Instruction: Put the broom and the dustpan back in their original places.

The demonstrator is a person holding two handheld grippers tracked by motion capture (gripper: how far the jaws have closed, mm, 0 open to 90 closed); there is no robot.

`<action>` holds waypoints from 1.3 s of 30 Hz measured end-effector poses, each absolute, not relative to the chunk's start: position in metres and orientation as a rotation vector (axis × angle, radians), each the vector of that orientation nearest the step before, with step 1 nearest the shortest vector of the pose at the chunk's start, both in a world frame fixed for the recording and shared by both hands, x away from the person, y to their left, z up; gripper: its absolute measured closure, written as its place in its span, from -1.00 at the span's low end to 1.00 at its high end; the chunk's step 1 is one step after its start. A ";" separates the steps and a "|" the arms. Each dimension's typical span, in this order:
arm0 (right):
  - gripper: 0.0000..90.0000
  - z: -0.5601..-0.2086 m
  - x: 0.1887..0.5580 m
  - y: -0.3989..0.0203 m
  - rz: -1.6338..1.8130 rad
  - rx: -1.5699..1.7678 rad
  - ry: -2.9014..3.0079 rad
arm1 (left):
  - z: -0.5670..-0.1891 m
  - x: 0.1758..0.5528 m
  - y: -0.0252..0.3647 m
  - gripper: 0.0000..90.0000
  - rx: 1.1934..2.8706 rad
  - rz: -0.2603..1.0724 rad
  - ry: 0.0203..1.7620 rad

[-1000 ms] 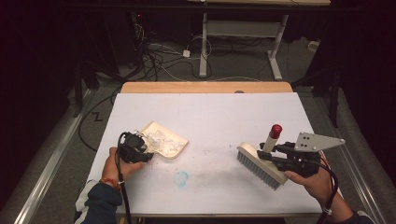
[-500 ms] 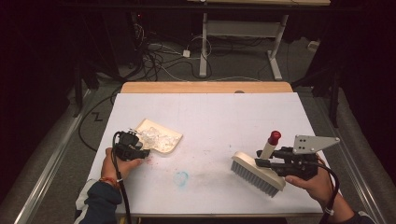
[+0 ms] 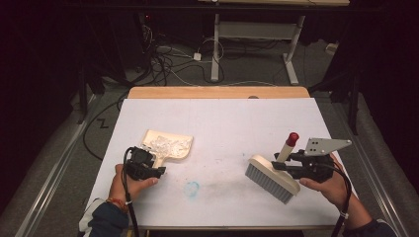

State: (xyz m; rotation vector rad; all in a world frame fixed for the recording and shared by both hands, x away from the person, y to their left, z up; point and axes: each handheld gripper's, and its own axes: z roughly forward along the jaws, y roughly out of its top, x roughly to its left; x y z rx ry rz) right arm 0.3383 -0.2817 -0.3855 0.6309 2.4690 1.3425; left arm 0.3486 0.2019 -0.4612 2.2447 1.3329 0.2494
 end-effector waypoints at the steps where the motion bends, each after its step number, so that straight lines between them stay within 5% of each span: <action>1: 0.48 -0.386 0.341 -0.283 1.347 0.639 2.470 | -0.461 0.346 0.200 0.03 2.246 0.260 1.321; 30: 0.21 -0.382 0.421 -0.273 1.113 1.026 2.260 | -0.470 0.321 0.198 0.14 2.282 0.321 1.214; 39: 0.16 -0.392 0.458 -0.252 0.977 1.046 2.261 | -0.461 0.314 0.194 -0.19 2.263 0.465 1.024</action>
